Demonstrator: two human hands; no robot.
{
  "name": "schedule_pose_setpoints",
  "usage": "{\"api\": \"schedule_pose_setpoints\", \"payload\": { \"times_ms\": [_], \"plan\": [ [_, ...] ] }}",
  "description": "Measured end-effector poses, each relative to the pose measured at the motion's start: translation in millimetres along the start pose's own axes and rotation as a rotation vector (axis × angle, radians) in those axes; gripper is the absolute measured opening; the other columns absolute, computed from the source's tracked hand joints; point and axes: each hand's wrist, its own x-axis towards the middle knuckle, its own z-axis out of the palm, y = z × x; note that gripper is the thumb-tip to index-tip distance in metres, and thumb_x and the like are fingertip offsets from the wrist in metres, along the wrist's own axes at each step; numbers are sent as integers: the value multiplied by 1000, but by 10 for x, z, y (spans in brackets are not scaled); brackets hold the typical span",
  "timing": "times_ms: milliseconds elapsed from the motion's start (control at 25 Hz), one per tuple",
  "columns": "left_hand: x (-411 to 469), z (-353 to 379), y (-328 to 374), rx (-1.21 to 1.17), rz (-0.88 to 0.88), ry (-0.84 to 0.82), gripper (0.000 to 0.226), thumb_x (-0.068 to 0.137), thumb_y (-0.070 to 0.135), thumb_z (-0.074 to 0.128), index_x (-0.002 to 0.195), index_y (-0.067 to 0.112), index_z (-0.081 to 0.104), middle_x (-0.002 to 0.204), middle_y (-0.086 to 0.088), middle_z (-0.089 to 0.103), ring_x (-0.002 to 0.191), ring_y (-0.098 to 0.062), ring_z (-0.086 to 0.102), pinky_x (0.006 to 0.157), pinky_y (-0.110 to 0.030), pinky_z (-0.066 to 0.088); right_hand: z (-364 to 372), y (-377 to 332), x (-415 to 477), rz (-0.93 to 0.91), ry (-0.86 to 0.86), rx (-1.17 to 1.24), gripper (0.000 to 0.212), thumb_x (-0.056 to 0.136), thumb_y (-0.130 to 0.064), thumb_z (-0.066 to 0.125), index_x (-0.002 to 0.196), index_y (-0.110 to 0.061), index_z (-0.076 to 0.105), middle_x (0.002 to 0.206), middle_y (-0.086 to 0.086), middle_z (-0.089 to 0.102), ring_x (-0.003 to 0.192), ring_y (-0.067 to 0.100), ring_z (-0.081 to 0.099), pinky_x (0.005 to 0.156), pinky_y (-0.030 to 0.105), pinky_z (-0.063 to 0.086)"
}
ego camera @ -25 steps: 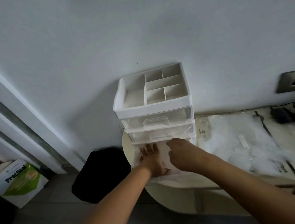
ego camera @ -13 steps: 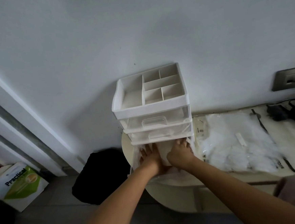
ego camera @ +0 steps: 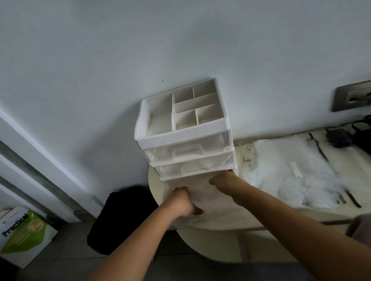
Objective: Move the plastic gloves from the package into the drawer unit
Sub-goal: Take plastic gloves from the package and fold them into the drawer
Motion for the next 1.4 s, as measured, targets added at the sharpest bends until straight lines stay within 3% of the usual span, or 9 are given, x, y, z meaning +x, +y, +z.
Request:
{"api": "schedule_pose_setpoints", "payload": {
  "times_ms": [200, 360, 480, 680, 840, 960, 1080, 1240, 1400],
  "plan": [
    [48, 62, -6, 30, 11, 22, 75, 75, 41, 74, 137, 13, 42, 137, -7, 47, 123, -23, 47, 106, -36, 39, -565, -55, -310, -6, -108, 131, 36, 91, -9, 57, 125, 3, 54, 131, 19, 53, 124, 32, 48, 103, 36, 39],
    [-161, -114, 105, -23, 9, 19, 67, 80, 39, 72, 135, 12, 44, 134, -5, 50, 121, -23, 50, 98, -28, 42, -1358, 95, -530, -118, -64, 130, 24, 93, 0, 51, 115, 3, 62, 111, 13, 65, 99, 24, 64, 79, 24, 53],
    [-418, -329, 312, 19, 95, 173, 16, 87, 30, 65, 88, 16, 60, 93, 0, 60, 95, -20, 58, 78, -26, 42, -1941, 479, -454, -119, 358, -251, 19, 91, -4, 55, 105, -1, 68, 102, 16, 68, 91, 27, 65, 81, 31, 51],
    [-548, -282, 1044, -100, 390, 389, 50, 88, 40, 61, 50, 12, 45, 64, -13, 65, 64, -26, 64, 61, -35, 48, -2348, 1269, -430, 83, 482, -677, 29, 89, -7, 55, 115, -9, 65, 119, 11, 63, 108, 25, 58, 91, 30, 44],
    [-430, 79, 1681, -161, 554, 269, 32, 89, 41, 61, 98, 12, 67, 112, -6, 67, 107, -19, 60, 91, -29, 44, -2329, 1407, -501, -47, 352, -571, 33, 85, -26, 68, 114, -9, 66, 113, 7, 64, 96, 19, 59, 78, 23, 40],
    [-288, 462, 1971, -6, 541, 93, 67, 93, 49, 51, 148, 16, 30, 158, -6, 21, 145, -22, 19, 116, -38, 15, -2363, 1417, -564, -142, 229, -361, 48, 85, -31, 67, 128, -12, 56, 130, -1, 54, 121, 19, 51, 91, 18, 33],
    [-120, 792, 2054, 95, 475, 45, 81, 93, 63, 31, 153, 21, -2, 160, -4, -12, 146, -25, -14, 115, -49, -10, -2363, 1549, -511, -229, 199, -578, 48, 82, -33, 70, 127, -21, 58, 135, -6, 51, 125, 16, 49, 105, 25, 35],
    [-115, 1032, 2024, 75, 484, 191, 90, 78, 75, 3, 152, 24, -9, 159, -2, -18, 144, -20, -22, 114, -45, -19, -2361, 1589, -508, -256, 420, -527, 13, 79, -25, 74, 84, -13, 74, 91, -1, 67, 86, 16, 62, 79, 30, 49],
    [-126, 1051, 2010, 67, 484, 213, 88, 74, 74, -5, 152, 33, -7, 159, 1, -19, 144, -19, -24, 113, -44, -20, -2424, 1555, -523, -296, 462, -507, 12, 84, -18, 69, 90, -10, 74, 89, 0, 69, 79, 11, 60, 74, 20, 43]
  ]
}}
